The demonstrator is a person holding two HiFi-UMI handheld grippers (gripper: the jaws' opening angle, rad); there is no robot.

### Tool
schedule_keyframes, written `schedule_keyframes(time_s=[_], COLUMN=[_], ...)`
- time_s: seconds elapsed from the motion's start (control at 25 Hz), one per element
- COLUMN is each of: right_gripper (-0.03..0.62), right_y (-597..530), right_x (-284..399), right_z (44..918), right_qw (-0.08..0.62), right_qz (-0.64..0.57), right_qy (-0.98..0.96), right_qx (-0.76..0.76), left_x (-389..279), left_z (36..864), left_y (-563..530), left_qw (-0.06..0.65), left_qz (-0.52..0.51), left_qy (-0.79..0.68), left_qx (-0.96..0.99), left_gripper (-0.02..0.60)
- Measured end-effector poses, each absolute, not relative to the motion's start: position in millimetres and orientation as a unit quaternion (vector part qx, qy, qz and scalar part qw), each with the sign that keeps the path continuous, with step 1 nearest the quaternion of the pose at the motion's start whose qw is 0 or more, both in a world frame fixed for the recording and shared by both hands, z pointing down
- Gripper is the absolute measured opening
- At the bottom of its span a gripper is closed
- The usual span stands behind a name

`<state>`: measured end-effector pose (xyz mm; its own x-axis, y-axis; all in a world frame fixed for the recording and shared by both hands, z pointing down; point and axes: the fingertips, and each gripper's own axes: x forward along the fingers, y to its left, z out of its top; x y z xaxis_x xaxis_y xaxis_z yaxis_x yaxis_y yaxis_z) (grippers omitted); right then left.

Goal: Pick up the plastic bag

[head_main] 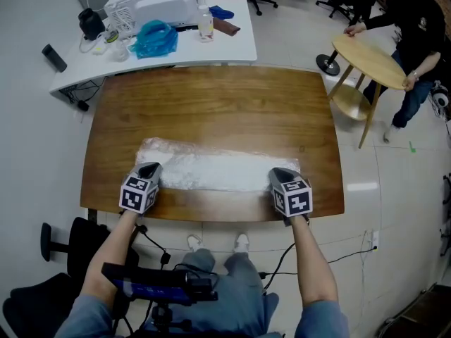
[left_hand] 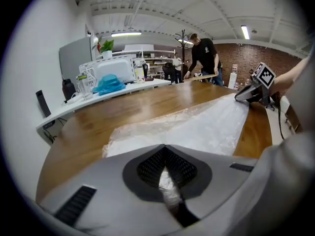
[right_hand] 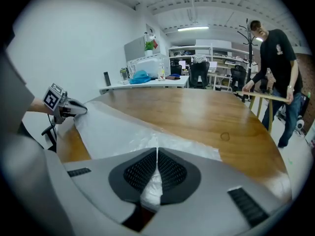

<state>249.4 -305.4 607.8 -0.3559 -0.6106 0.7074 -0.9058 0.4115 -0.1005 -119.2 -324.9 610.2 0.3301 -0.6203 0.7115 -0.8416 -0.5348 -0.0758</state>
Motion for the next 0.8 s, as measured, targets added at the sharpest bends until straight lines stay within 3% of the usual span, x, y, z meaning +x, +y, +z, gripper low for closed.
schedule_keyframes(time_s=[0.44,0.6,0.8], right_gripper=[0.002,0.002,0.002], right_y=[-296.4,-300.7,-302.3], right_x=[235.0,241.5,261.8], right_z=[613.6,600.5,593.0], right_qw=[0.318,0.291,0.287], right_qz=[0.237,0.213,0.209], right_qy=[-0.799,-0.800,-0.787], right_qx=[0.453,0.480,0.504], left_x=[-139.7,-153.6,-163.9], left_z=[613.7,591.1,604.0], left_y=[-291.6,-295.0,-286.8], left_qw=[0.165,0.138,0.157], left_qz=[0.331,0.294,0.316], left_qy=[-0.490,-0.535,-0.532], left_qx=[0.789,0.780,0.770], left_gripper=[0.011,0.011,0.011])
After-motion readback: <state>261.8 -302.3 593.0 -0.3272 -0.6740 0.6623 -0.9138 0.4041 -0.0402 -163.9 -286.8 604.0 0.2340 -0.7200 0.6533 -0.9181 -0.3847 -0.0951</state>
